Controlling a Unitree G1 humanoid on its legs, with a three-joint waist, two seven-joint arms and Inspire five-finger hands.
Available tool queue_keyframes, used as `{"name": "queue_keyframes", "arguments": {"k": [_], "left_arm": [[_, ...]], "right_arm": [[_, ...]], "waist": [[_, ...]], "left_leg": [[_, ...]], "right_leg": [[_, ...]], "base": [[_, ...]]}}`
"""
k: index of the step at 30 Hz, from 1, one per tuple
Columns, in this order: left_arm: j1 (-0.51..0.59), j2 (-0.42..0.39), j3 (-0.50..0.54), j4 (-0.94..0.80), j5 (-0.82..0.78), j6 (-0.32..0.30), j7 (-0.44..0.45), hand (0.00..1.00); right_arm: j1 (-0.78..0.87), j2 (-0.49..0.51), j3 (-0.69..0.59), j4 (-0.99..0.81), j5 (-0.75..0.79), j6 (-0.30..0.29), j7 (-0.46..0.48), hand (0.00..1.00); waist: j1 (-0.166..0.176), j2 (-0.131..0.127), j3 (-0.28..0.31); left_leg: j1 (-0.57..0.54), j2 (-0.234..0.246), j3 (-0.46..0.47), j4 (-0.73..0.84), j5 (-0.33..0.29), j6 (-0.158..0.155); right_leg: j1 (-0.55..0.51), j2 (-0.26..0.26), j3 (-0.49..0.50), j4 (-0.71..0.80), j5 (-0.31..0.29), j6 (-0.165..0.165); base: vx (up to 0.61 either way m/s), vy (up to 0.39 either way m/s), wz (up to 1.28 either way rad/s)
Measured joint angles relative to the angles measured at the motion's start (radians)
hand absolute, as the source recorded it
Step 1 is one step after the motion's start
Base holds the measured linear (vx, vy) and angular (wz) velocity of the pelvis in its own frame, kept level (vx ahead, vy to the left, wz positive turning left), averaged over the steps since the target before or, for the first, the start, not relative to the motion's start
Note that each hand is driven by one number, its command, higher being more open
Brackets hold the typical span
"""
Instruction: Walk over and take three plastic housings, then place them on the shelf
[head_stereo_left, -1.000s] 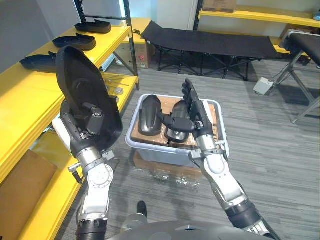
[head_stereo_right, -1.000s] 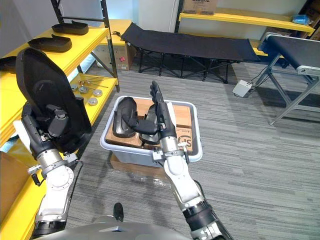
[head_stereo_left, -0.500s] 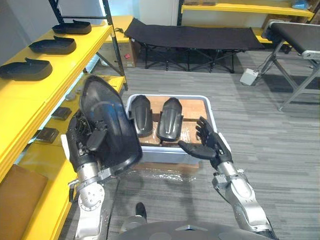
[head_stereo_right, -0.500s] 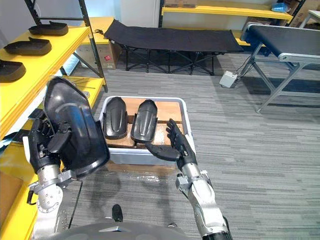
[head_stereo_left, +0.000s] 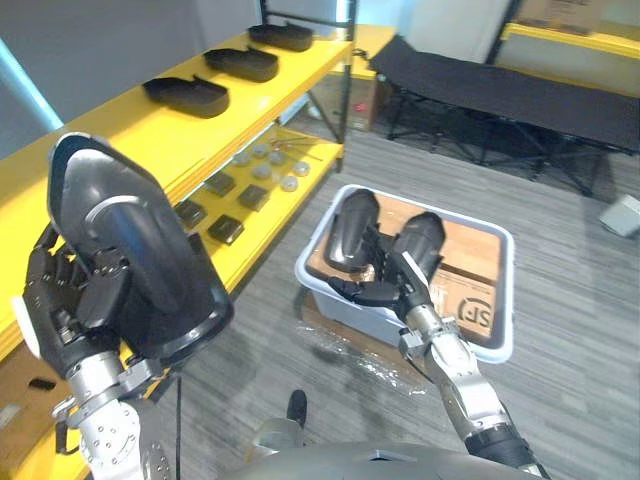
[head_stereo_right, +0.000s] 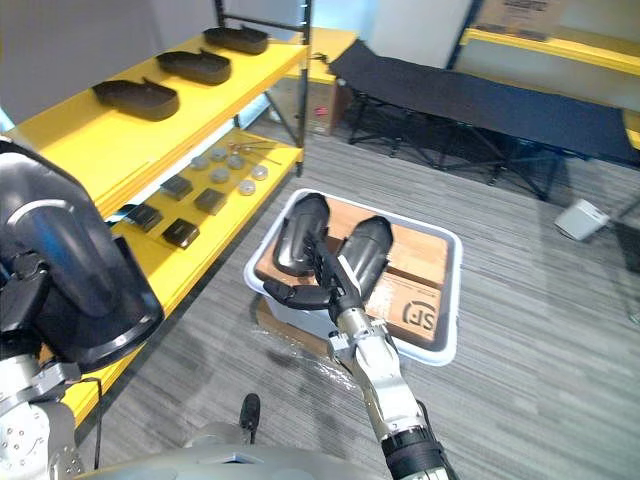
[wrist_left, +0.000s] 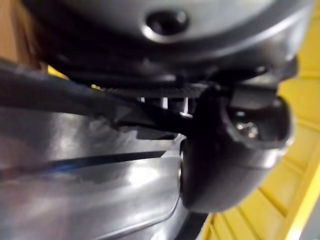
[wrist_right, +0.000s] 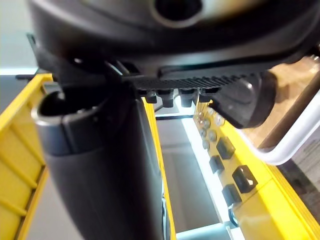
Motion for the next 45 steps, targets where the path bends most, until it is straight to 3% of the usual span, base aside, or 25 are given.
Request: {"name": "queue_keyframes", "arguments": {"k": [5,7,10,13,14,15,16,18,19,20,21,24,27,29,30,31,34,36,39,43,45], "left_arm": [[0.05,-0.003,0.002,0.017,-0.058,0.0,-0.086,0.0],[0.05,-0.002,-0.029,0.018,-0.074,0.0,-0.132,0.0],[0.047,-0.002,-0.101,0.02,-0.074,0.0,-0.213,0.0],[0.047,-0.002,-0.137,0.021,-0.074,0.0,-0.235,0.0],[0.045,-0.001,-0.138,0.022,-0.074,0.0,-0.234,0.0],[0.045,-0.001,-0.134,0.021,-0.074,0.0,-0.232,0.0],[0.045,-0.001,-0.132,0.021,-0.074,0.0,-0.231,0.0],[0.017,0.014,-0.134,0.022,-0.073,0.0,-0.23,0.0],[0.008,0.018,-0.14,0.022,-0.071,0.0,-0.232,0.0],[-0.015,0.036,-0.15,0.025,-0.069,0.004,-0.243,0.0],[-0.037,0.057,-0.164,0.038,-0.069,0.005,-0.255,0.0],[-0.1,0.13,-0.224,0.088,-0.07,0.009,-0.304,0.0],[-0.096,0.14,-0.246,0.099,-0.072,0.009,-0.304,0.0],[-0.091,0.138,-0.256,0.105,-0.072,0.009,-0.288,0.0],[-0.091,0.129,-0.268,0.116,-0.074,0.013,-0.28,0.0],[-0.082,0.127,-0.288,0.12,-0.074,0.022,-0.269,0.0],[-0.048,0.127,-0.313,0.121,-0.085,0.024,-0.271,0.0],[-0.049,0.128,-0.334,0.125,-0.113,0.026,-0.278,0.0],[-0.046,0.128,-0.335,0.147,-0.113,0.041,-0.293,0.0],[-0.024,0.128,-0.323,0.152,-0.113,0.068,-0.294,0.0],[-0.023,0.126,-0.302,0.152,-0.113,0.068,-0.309,0.0]], "right_arm": [[-0.019,0.0,0.002,0.0,0.008,0.012,-0.017,1.0],[-0.006,-0.003,-0.002,0.0,0.008,0.022,-0.014,1.0],[0.038,-0.003,-0.011,0.0,-0.002,0.023,-0.027,1.0],[0.05,-0.001,-0.008,0.0,-0.043,0.024,-0.039,1.0],[0.05,0.0,-0.003,0.0,-0.043,0.024,-0.038,1.0],[0.051,0.0,-0.003,0.0,-0.04,0.024,-0.038,1.0],[0.052,-0.003,-0.003,-0.001,-0.038,0.024,-0.038,1.0],[0.057,-0.002,-0.014,-0.003,-0.039,0.024,-0.043,1.0],[0.058,-0.001,-0.019,-0.004,-0.039,0.023,-0.047,1.0],[0.064,0.006,-0.033,-0.005,-0.039,0.023,-0.057,1.0],[0.077,0.009,-0.043,-0.01,-0.039,0.023,-0.066,1.0],[0.151,0.008,-0.084,-0.051,-0.039,0.021,-0.086,1.0],[0.159,0.006,-0.106,-0.087,-0.039,0.012,-0.08,1.0],[0.148,0.001,-0.111,-0.101,-0.041,-0.013,-0.071,1.0],[0.136,-0.013,-0.113,-0.1,-0.043,-0.016,-0.064,1.0],[0.14,-0.03,-0.114,-0.1,-0.044,-0.016,-0.06,1.0],[0.157,-0.056,-0.122,-0.1,-0.044,-0.015,-0.055,1.0],[0.159,-0.072,-0.151,-0.1,-0.042,-0.015,-0.062,1.0],[0.173,-0.072,-0.188,-0.1,-0.039,-0.017,-0.087,1.0],[0.169,-0.048,-0.185,-0.1,-0.033,-0.051,-0.095,1.0],[0.159,-0.003,-0.183,-0.1,-0.021,-0.051,-0.109,1.0]], "waist": [[0.004,-0.005,0.003],[-0.006,0.005,0.011],[-0.037,0.012,0.015],[-0.034,0.027,0.03],[-0.037,0.024,0.037],[-0.037,0.027,0.053],[-0.038,0.046,0.05],[-0.058,0.031,0.059],[-0.061,0.027,0.063],[-0.079,0.018,0.076],[-0.095,0.017,0.088],[-0.14,0.018,0.1],[-0.128,0.013,0.104],[-0.12,0.031,0.113],[-0.123,0.056,0.127],[-0.124,0.078,0.139],[-0.134,0.09,0.146],[-0.135,0.086,0.162],[-0.131,0.081,0.174],[-0.103,0.069,0.171],[-0.095,0.04,0.18]], "left_leg": [[-0.002,-0.008,-0.014,0.044,-0.019,-0.002],[-0.029,-0.007,-0.008,0.101,-0.045,0.018],[-0.044,0.016,0.092,0.113,-0.054,0.028],[-0.042,0.019,0.129,0.095,-0.054,0.025],[-0.043,0.019,0.161,0.095,-0.064,0.01],[-0.055,0.021,0.175,0.143,-0.063,0.026],[-0.059,0.022,0.175,0.156,-0.068,0.034],[-0.065,-0.009,0.167,0.151,-0.079,0.051],[-0.07,-0.017,0.157,0.152,-0.082,0.054],[-0.082,-0.034,0.128,0.17,-0.088,0.066],[-0.081,-0.051,0.091,0.178,-0.088,0.077],[-0.072,-0.095,-0.006,0.165,-0.081,0.075],[-0.087,-0.105,-0.006,0.17,-0.07,0.064],[-0.119,-0.1,-0.008,0.17,-0.046,0.054],[-0.135,-0.088,-0.015,0.164,-0.026,0.048],[-0.135,-0.074,-0.023,0.149,-0.013,0.037],[-0.149,-0.041,0.017,0.132,-0.022,0.033],[-0.178,-0.004,0.107,0.171,-0.084,0.034],[-0.188,0.051,0.245,0.26,-0.12,0.074],[-0.223,0.052,0.254,0.359,-0.108,0.087],[-0.249,0.042,0.26,0.443,-0.164,0.105]], "right_leg": [[0.01,-0.016,-0.008,0.071,-0.047,-0.001],[0.035,-0.017,-0.041,0.086,-0.056,0.008],[0.061,-0.017,-0.122,0.084,-0.068,0.022],[0.058,-0.025,-0.124,0.081,-0.068,0.022],[0.055,-0.037,-0.122,0.078,-0.069,0.021],[0.053,-0.05,-0.117,0.084,-0.069,0.021],[0.055,-0.048,-0.115,0.092,-0.068,0.022],[0.032,-0.091,-0.105,0.166,-0.087,0.012],[0.02,-0.103,-0.091,0.199,-0.105,-0.003],[-0.002,-0.111,-0.022,0.26,-0.136,-0.036],[-0.007,-0.115,0.046,0.308,-0.141,-0.045],[-0.034,-0.099,0.254,0.416,-0.182,-0.042],[-0.042,-0.083,0.292,0.398,-0.231,-0.047],[-0.043,-0.066,0.294,0.349,-0.271,-0.03],[-0.046,-0.047,0.291,0.329,-0.276,0.005],[-0.053,-0.029,0.277,0.332,-0.275,0.007],[-0.062,-0.001,0.23,0.348,-0.288,-0.013],[-0.06,0.004,0.185,0.36,-0.291,-0.02],[-0.019,-0.007,0.137,0.373,-0.324,-0.025],[0.0,-0.026,0.13,0.377,-0.355,-0.006],[0.023,-0.048,0.118,0.371,-0.369,0.004]], "base": [[-0.03,0.033,0.15],[-0.08,0.054,0.36],[-0.13,0.055,0.81],[-0.09,0.09,0.31],[-0.05,0.1,0.05],[-0.02,0.096,-0.02],[0.01,0.081,-0.01],[0.05,0.093,0.24],[0.06,0.11,0.49],[0.04,0.105,0.71],[0.03,0.119,1.22],[0.01,0.03,1.18],[-0.04,-0.083,0.4],[-0.08,-0.128,0.09],[-0.14,-0.138,0.25],[-0.14,-0.138,0.3],[-0.11,-0.131,0.45],[-0.05,-0.112,0.61],[0.01,-0.029,0.48],[0.11,0.017,0.07],[0.2,0.072,0.15]]}}
